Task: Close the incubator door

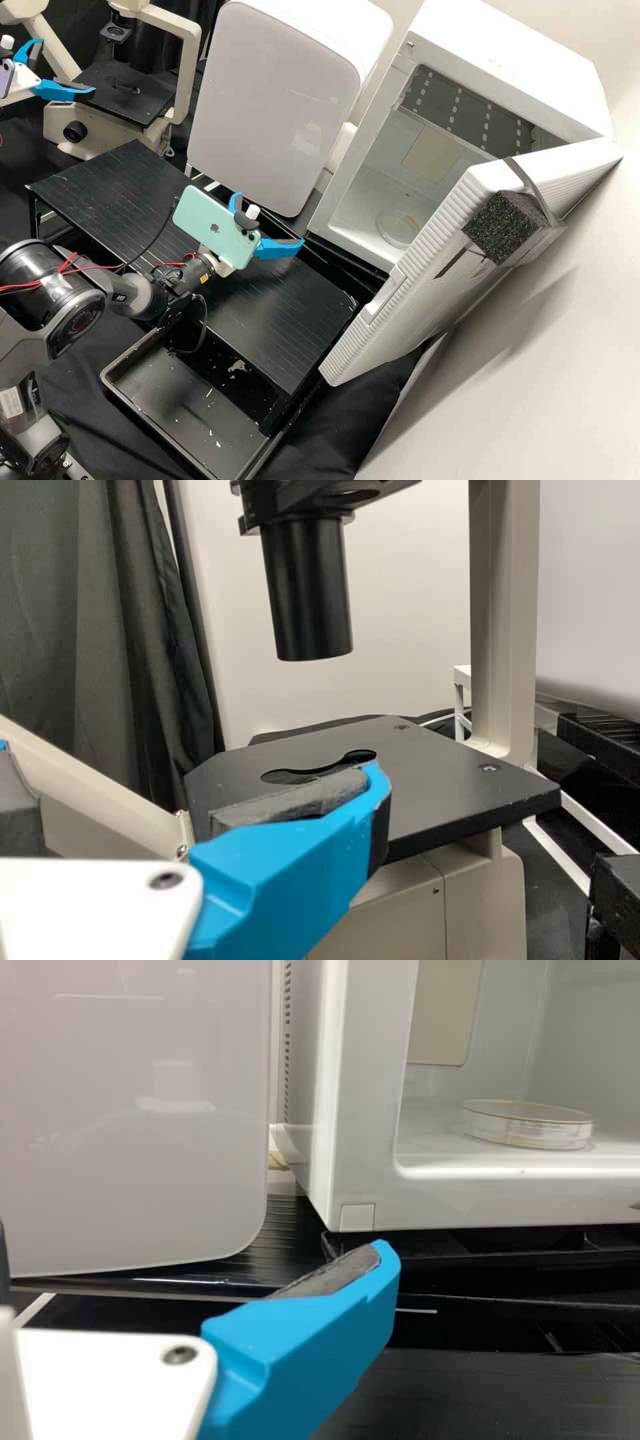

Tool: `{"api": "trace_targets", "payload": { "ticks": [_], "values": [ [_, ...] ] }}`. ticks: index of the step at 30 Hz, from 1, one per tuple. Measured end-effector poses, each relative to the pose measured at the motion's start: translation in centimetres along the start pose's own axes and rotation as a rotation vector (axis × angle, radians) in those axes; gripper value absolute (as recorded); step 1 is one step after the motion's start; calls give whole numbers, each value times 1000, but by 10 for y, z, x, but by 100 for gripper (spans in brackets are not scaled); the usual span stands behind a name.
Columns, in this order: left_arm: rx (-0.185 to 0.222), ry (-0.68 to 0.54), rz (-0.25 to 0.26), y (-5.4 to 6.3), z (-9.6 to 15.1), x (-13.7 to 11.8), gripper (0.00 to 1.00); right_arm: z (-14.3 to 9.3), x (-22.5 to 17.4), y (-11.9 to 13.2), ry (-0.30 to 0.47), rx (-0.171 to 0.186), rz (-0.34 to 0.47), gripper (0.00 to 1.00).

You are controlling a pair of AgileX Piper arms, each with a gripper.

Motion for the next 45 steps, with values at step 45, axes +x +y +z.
{"api": "trace_targets", "payload": {
  "ticks": [45],
  "values": [
    [0,0,0,0,0,0,100,66,-145,85,-319,-175,601,100]
  ]
}}
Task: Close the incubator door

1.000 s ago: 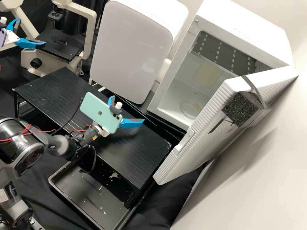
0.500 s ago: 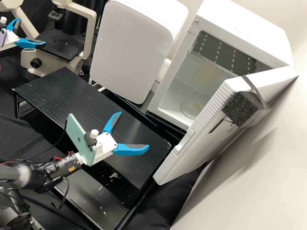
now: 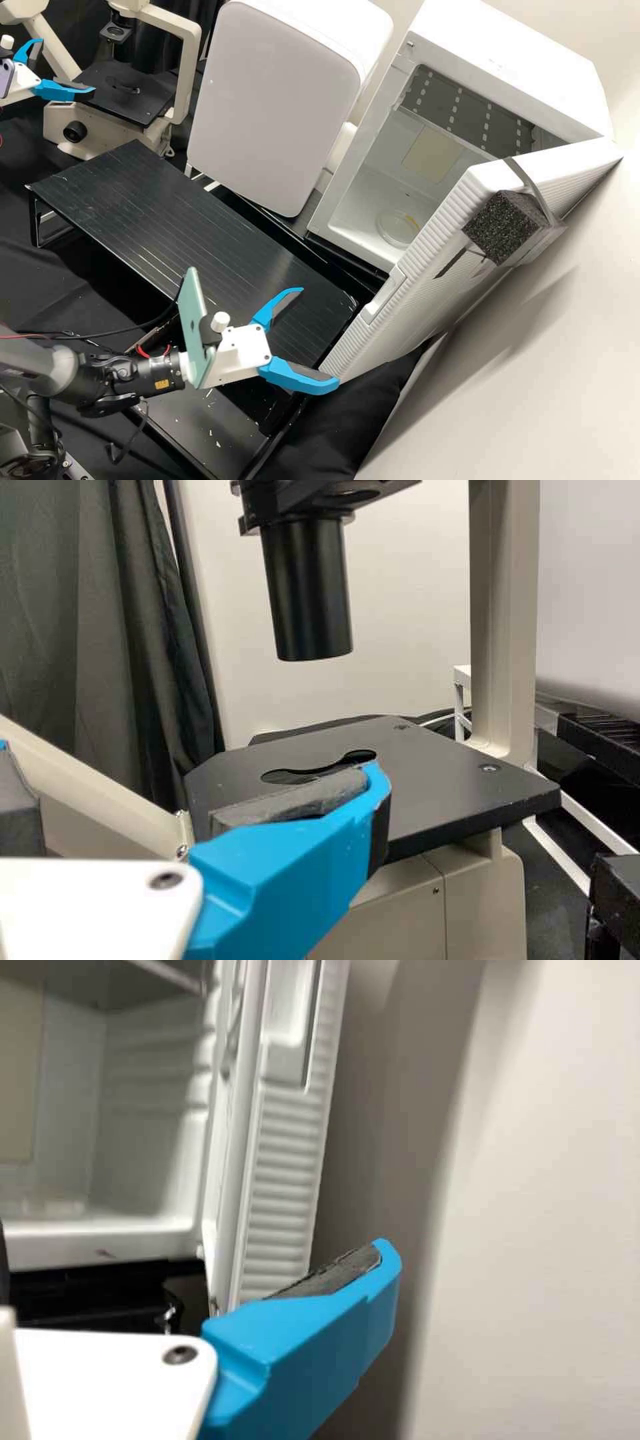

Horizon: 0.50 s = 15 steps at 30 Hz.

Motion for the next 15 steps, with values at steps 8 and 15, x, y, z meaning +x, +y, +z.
{"api": "trace_targets", "payload": {
  "ticks": [8,15],
  "values": [
    [0,0,0,0,0,0,100,14,34,-10,-86,-44,-8,100],
    [0,0,0,0,0,0,100,19,41,-10,-114,-41,7,100]
  ]
}}
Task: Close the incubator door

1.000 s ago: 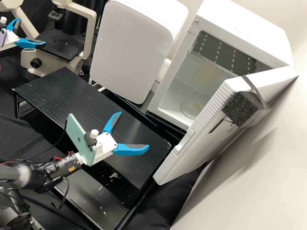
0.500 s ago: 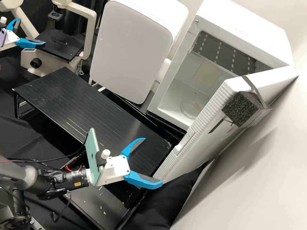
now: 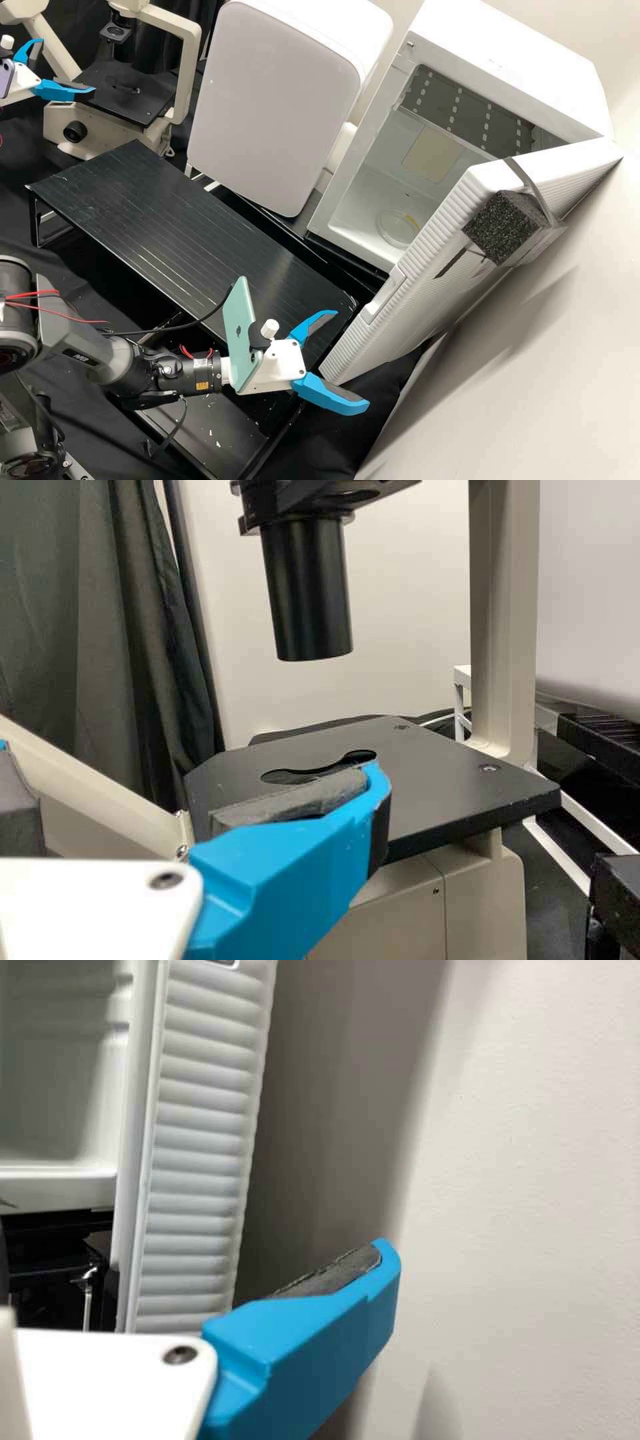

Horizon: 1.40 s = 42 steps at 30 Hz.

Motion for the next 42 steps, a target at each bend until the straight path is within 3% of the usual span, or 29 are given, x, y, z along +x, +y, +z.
{"api": "trace_targets", "payload": {
  "ticks": [6,12,16,22,28,35,40,42],
  "values": [
    [0,0,0,0,0,0,100,0,1,-1,4,30,-5,100],
    [0,0,0,0,0,0,100,-4,10,-13,46,118,-65,100],
    [0,0,0,0,0,0,100,-4,13,-25,55,144,-119,100],
    [0,0,0,0,0,0,100,-10,9,-20,86,207,-117,100],
    [0,0,0,0,0,0,100,-33,-13,-11,207,256,-154,100],
    [0,0,0,0,0,0,100,-70,-49,6,433,303,-148,100],
    [0,0,0,0,0,0,100,-80,-56,10,506,321,-139,100],
    [0,0,0,0,0,0,100,-81,-57,8,509,307,-143,100]
  ]
}}
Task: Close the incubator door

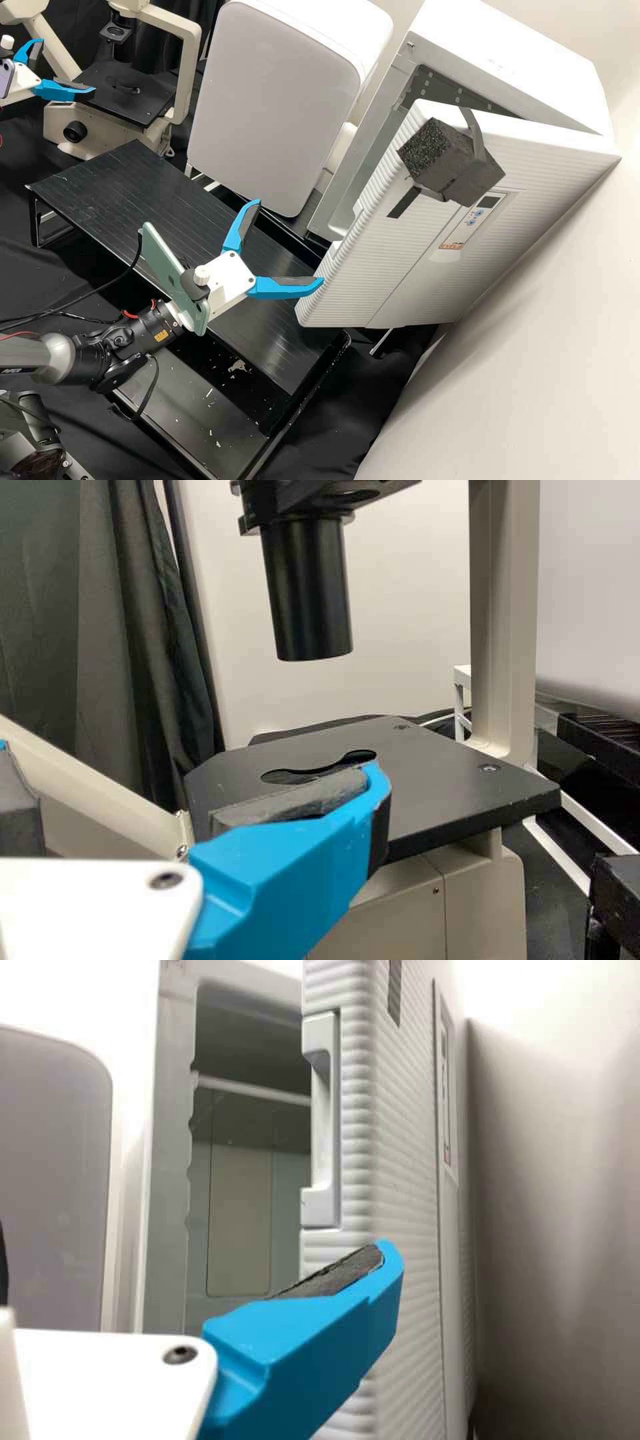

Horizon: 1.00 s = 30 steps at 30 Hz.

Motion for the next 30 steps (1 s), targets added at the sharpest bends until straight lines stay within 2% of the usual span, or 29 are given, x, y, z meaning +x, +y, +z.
{"api": "trace_targets", "payload": {
  "ticks": [7,9,14,19,21,24,30],
  "values": [
    [0,0,0,0,0,0,100,2,1,-4,-19,-95,-7,100],
    [0,0,0,0,0,0,100,4,1,-6,-34,-115,-13,100],
    [0,0,0,0,0,0,100,13,5,-13,-74,-136,-38,100],
    [0,0,0,0,0,0,100,20,19,-23,-99,-129,-67,100],
    [0,0,0,0,0,0,100,24,28,-27,-107,-143,-76,100],
    [0,0,0,0,0,0,100,30,36,-34,-121,-143,-94,100],
    [0,0,0,0,0,0,100,23,50,-46,-73,-124,-124,100]
  ]
}}
